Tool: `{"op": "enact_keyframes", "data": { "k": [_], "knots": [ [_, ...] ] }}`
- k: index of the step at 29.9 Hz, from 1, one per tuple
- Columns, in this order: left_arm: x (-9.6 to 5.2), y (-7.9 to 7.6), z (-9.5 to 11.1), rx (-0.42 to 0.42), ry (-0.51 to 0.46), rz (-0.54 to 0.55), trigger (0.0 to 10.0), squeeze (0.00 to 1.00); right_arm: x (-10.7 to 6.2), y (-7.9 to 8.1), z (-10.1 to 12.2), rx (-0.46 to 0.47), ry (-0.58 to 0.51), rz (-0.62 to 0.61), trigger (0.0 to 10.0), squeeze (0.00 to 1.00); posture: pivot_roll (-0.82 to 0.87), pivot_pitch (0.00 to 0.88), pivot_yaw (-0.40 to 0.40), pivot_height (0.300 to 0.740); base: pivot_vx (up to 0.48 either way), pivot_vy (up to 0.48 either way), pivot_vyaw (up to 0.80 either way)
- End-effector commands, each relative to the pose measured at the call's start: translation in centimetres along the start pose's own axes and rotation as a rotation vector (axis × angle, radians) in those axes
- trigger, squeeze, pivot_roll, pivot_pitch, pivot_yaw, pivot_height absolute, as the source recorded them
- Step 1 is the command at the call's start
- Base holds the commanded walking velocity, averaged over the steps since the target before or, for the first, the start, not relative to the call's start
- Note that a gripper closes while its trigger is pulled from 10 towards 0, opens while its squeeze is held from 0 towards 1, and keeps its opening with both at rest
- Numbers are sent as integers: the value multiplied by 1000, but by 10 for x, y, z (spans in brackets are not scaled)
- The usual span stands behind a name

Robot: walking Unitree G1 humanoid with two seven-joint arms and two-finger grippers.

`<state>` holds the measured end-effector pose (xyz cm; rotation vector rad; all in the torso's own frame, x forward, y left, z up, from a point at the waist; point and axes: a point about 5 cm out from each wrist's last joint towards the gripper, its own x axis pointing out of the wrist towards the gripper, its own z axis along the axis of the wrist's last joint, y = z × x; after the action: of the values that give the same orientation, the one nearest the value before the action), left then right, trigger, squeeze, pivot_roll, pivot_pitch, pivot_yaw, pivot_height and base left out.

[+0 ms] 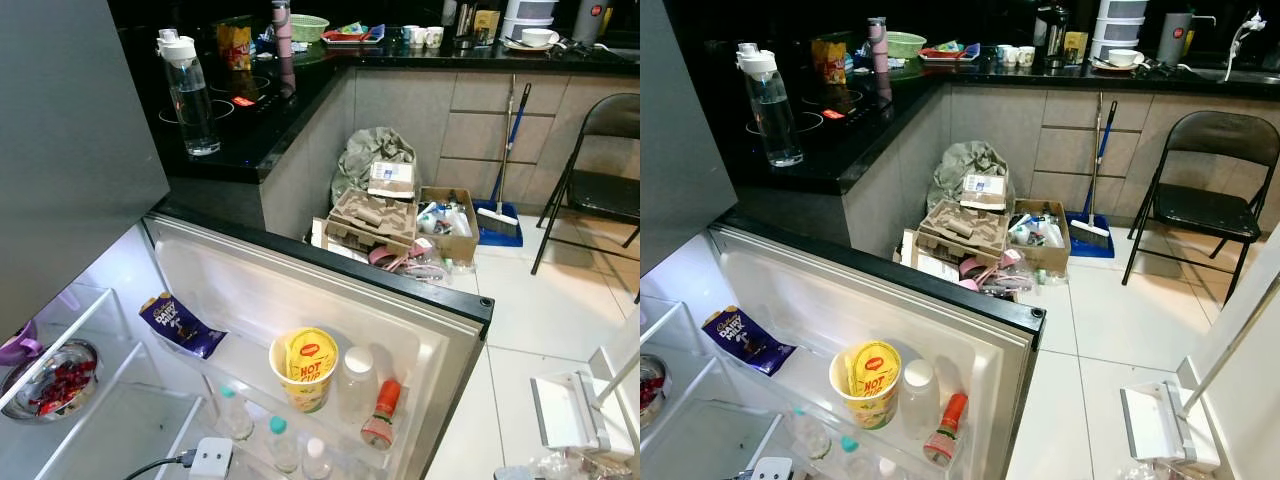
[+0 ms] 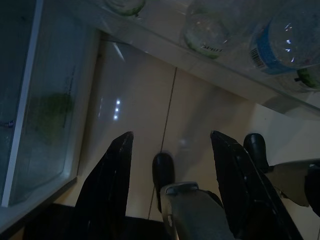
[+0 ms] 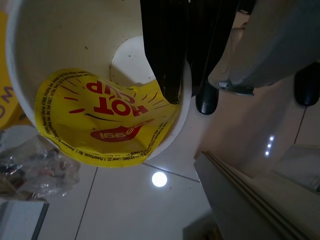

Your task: Restocking fridge

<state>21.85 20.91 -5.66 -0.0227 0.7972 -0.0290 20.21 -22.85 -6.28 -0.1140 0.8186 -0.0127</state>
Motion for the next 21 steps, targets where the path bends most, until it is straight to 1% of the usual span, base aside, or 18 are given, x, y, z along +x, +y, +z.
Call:
{"op": "enact_keyframes", "data": {
  "k": [1, 13, 21],
  "knots": [
    [-2, 3, -9, -11, 25, 10, 10000, 0, -1, 2, -3, 2, 13, 9, 10000, 0, -137, 112, 21, 740, 0, -398, 0],
    [-3, 3, -11, -21, 24, 13, 10000, 0, 0, 8, 3, -10, -22, 26, 10000, 0, -136, 113, 16, 740, 0, -394, 0],
    [-3, 3, -9, -20, 23, 12, 10000, 0, 0, 9, 5, -10, -33, 31, 10000, 0, -137, 115, 17, 740, 0, -393, 0]
  ]
}}
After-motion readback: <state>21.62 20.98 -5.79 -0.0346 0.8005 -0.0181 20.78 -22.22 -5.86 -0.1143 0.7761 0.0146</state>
